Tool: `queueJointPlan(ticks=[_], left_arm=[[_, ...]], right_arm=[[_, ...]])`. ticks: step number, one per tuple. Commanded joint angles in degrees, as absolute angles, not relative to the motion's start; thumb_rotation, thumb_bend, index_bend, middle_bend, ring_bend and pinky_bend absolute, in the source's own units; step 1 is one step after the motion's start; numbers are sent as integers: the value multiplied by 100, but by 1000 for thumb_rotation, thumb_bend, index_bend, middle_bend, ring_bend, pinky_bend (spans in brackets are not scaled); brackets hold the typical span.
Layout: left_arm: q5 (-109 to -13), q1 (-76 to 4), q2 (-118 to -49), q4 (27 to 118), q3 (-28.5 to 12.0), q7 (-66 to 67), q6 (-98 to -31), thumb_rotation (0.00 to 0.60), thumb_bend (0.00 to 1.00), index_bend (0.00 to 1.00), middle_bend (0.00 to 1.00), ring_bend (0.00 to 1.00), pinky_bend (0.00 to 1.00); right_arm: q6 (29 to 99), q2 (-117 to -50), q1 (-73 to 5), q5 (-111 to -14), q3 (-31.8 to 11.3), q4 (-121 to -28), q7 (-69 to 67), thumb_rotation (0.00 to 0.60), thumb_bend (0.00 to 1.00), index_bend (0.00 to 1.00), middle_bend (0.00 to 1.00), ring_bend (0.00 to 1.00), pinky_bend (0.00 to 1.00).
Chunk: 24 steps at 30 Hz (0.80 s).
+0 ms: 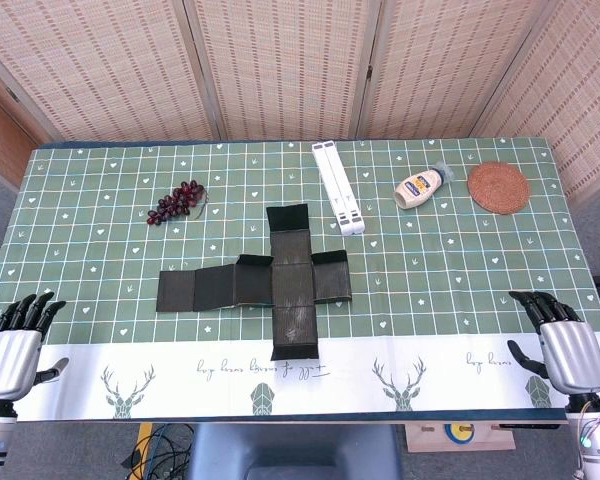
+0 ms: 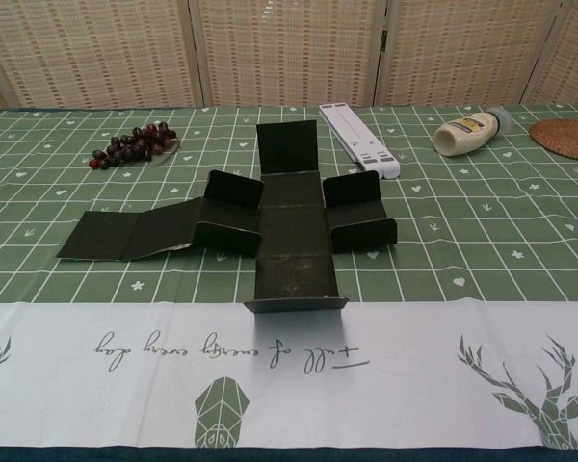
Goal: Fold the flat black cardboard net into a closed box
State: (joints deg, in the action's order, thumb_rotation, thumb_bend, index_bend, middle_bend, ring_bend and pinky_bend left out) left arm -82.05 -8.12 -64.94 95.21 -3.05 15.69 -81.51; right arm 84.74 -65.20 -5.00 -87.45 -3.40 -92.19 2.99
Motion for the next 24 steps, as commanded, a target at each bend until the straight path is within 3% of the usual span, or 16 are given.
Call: queueJointPlan(ticks=[1,6,14,24], left_arm=[[-8206,-810,-6496,9525,-303,1568,-8157,600,119,182,131,93,127],[-8219,-808,-6505,9514,-297,1551,-8174,600,119,182,131,94,127],[-8233,-793,-6519,9495,-289,1525,-8211,600,120,184,131,93,127],[-8297,-731,-6480,9547,-266,1531,-8339,600,120,184,131,94,127]], right_arm=[[8454,-6510,-511,-8738,-342,-9231,304,600,301,162,233,215,295],[8408,-6448,-580,-8798,-360,-9313,367,600,301,162,233,219,322],[8011,-6228,-929,-8910,-442,-9539,634,600,301,162,233,352,627],[6726,-6276,-2026,-8800,-811,-10110,1227,600,301,162,302,755,968]])
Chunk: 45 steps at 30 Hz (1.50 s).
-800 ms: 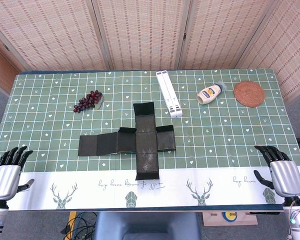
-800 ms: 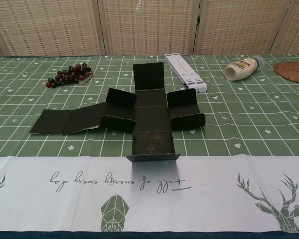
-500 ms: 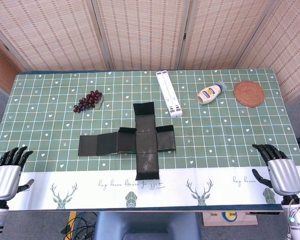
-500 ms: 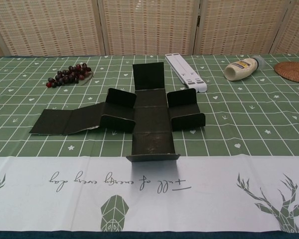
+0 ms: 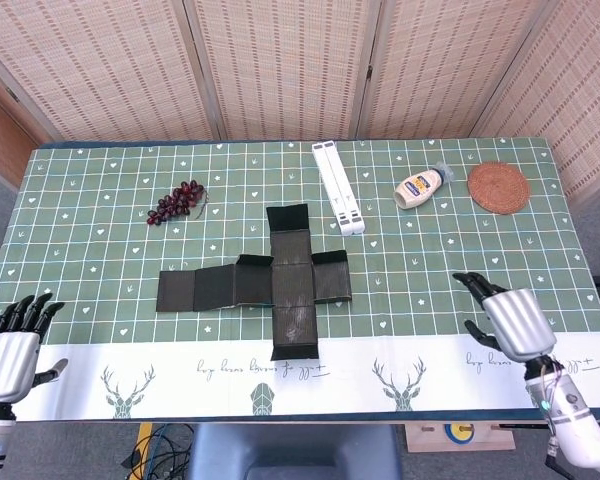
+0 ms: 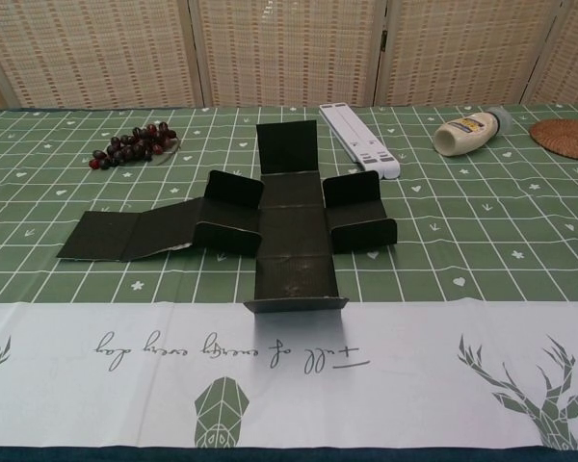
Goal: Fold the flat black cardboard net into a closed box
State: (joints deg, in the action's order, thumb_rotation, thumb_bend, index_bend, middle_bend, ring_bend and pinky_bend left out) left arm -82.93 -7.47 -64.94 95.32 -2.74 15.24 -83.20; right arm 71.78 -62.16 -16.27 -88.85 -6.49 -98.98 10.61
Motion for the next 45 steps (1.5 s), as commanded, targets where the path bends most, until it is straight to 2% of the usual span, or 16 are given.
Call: queueJointPlan(ticks=[1,6,18,24,36,45], left_arm=[[-8299,-722,-6472,9556,-263,1534,-8351,600,120,184,131,93,127],[-8319,-681,-6451,9592,-250,1539,-8412,600,119,184,131,93,127],[-8374,-571,-6417,9666,-214,1529,-8560,600,119,184,132,93,127],[-8392,-526,-6422,9685,-212,1471,-8621,600,120,184,129,93,127],[-8428,-437,-6436,9712,-218,1413,-8750,600,119,190,126,93,126],[-8409,-377,-6432,9688,-212,1359,-8784,600,120,190,125,93,126]], right_arm=[[6579,-6303,-2145,-8774,-843,-10146,1255,600,301,162,303,783,989],[5731,-6515,-2816,-8530,-1017,-10276,1345,600,301,162,306,826,1000],[4257,-7729,-4336,-7476,-1329,-9946,2185,600,301,162,274,829,1000],[3855,-8392,-5003,-6984,-1359,-9299,2611,600,304,162,266,829,1000],[3543,-9542,-5991,-6631,-1408,-7883,2749,600,365,163,271,829,1000],[3326,-10154,-6470,-6731,-1368,-7014,2426,600,418,235,313,834,1000]])
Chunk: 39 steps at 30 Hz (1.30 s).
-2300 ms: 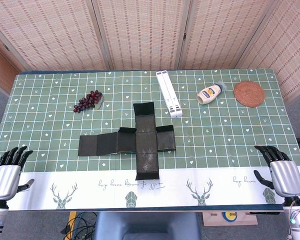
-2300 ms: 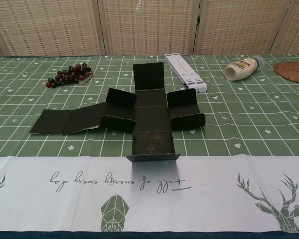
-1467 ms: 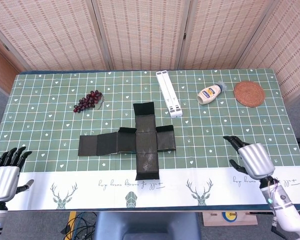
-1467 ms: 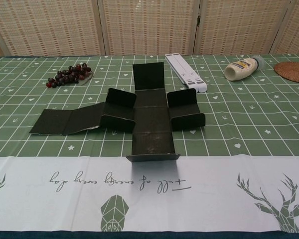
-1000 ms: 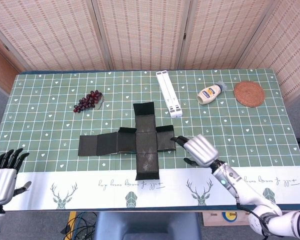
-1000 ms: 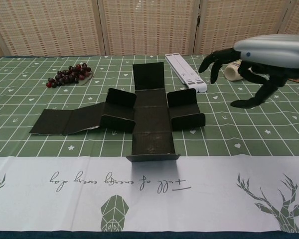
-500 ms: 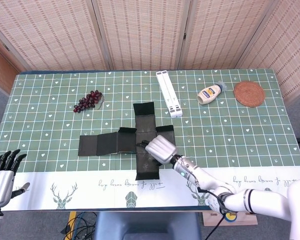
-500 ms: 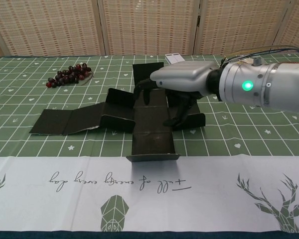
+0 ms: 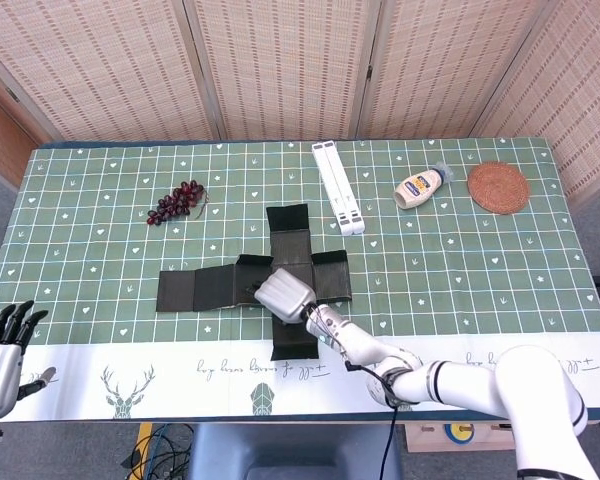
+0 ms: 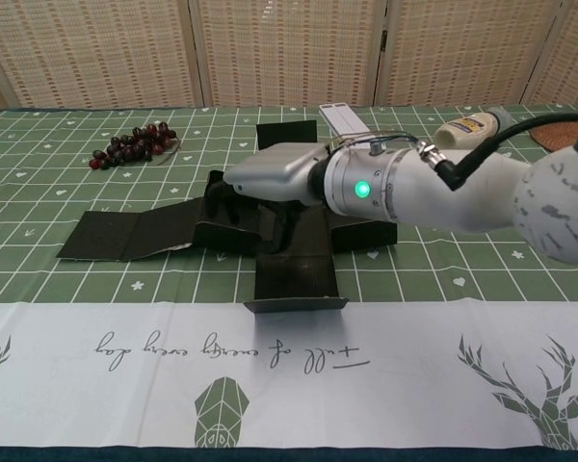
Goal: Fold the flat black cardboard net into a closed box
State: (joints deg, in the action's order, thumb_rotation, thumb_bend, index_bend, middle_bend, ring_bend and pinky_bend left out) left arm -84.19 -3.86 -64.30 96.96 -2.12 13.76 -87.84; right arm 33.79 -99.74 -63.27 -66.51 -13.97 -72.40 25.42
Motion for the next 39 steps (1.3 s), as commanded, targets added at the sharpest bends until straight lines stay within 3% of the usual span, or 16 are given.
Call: queueJointPlan(ticks=[1,14,19,26,30,31,33,35,38,39], left_arm=[[-8401,-372,-6436,9680,-213,1348,-8782,600,119,190,125,93,126],[-8365,-337,-6507,9554,-214,1231,-8749,600,119,203,119,92,125],[-8389,-351,-6527,9549,-211,1238,-8721,600,119,204,117,91,123],[-8371,-392,-6527,9595,-232,1311,-8650,600,120,204,117,90,122],[-8394,-411,-6521,9647,-235,1366,-8638,600,120,204,117,90,122],[-8400,-412,-6519,9664,-235,1381,-8641,600,120,204,117,90,122],[-8403,-413,-6517,9683,-236,1400,-8644,600,120,204,117,90,121],[-8404,-420,-6509,9708,-235,1428,-8631,600,120,204,117,90,121],[-8428,-434,-6507,9741,-234,1456,-8623,600,120,204,117,90,121],[-8442,-435,-6507,9750,-233,1463,-8629,600,120,204,117,90,121]], right_arm=[[3328,-10204,-6504,-6768,-1353,-6932,2405,600,444,258,321,840,1000],[3693,-10511,-6653,-7701,-1010,-6284,1689,600,709,599,455,900,1000],[4024,-10249,-6642,-8562,-642,-6257,906,600,722,662,479,903,1000],[5050,-9898,-6591,-9913,137,-5751,-217,600,724,703,489,894,1000],[5463,-9824,-6519,-10292,407,-5385,-386,600,658,705,441,865,1000],[5559,-9811,-6467,-10328,446,-5290,-384,600,611,682,408,856,1000],[5606,-9795,-6373,-10280,448,-5194,-317,600,493,543,341,843,1000],[5502,-9758,-6265,-10077,365,-5227,-148,600,370,312,258,821,1000],[5329,-9657,-6119,-9685,157,-5533,88,600,294,78,164,794,1000],[5288,-9607,-6061,-9528,66,-5690,159,600,292,47,153,790,1000]])
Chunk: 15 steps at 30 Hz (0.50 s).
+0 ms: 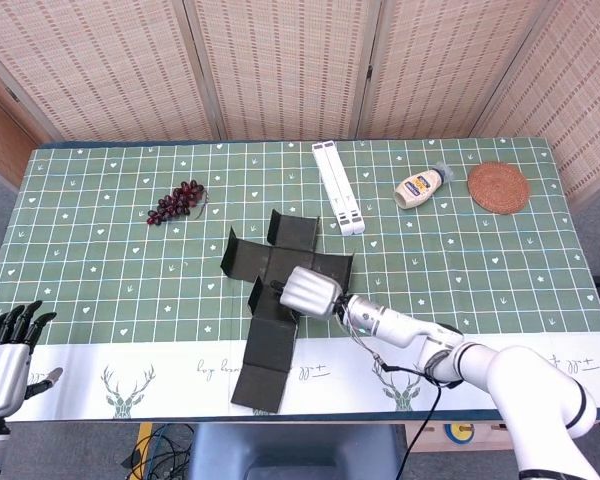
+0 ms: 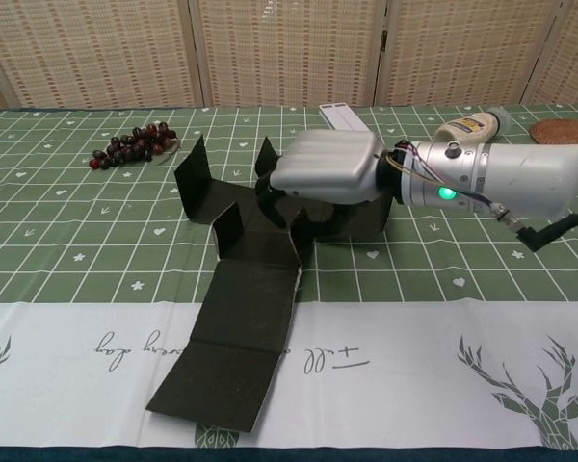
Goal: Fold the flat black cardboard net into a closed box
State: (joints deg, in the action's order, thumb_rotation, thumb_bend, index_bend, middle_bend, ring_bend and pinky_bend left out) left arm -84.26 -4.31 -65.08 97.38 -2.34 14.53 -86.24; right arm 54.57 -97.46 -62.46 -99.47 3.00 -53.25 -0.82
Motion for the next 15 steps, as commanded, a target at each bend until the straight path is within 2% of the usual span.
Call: queueJointPlan(ticks=[1,5,11,15], left_arm=[[-8449,-436,-6507,9755,-233,1465,-8632,600,120,204,117,90,121],[-8450,-434,-6493,9764,-231,1473,-8631,600,120,204,117,90,121],[-8463,-456,-6507,9751,-236,1455,-8606,600,120,204,117,90,121],[-8485,-453,-6510,9740,-224,1447,-8610,600,119,204,117,90,121]], right_arm=[[5260,-9568,-6017,-9406,-4,-5817,197,600,291,16,138,784,1000],[5082,-9380,-5835,-8770,-345,-6443,204,600,300,0,122,782,1000],[4404,-9119,-5801,-7565,-880,-7522,262,600,348,0,216,789,1000],[4024,-9084,-5968,-7052,-1054,-7905,583,600,374,0,219,790,1000]])
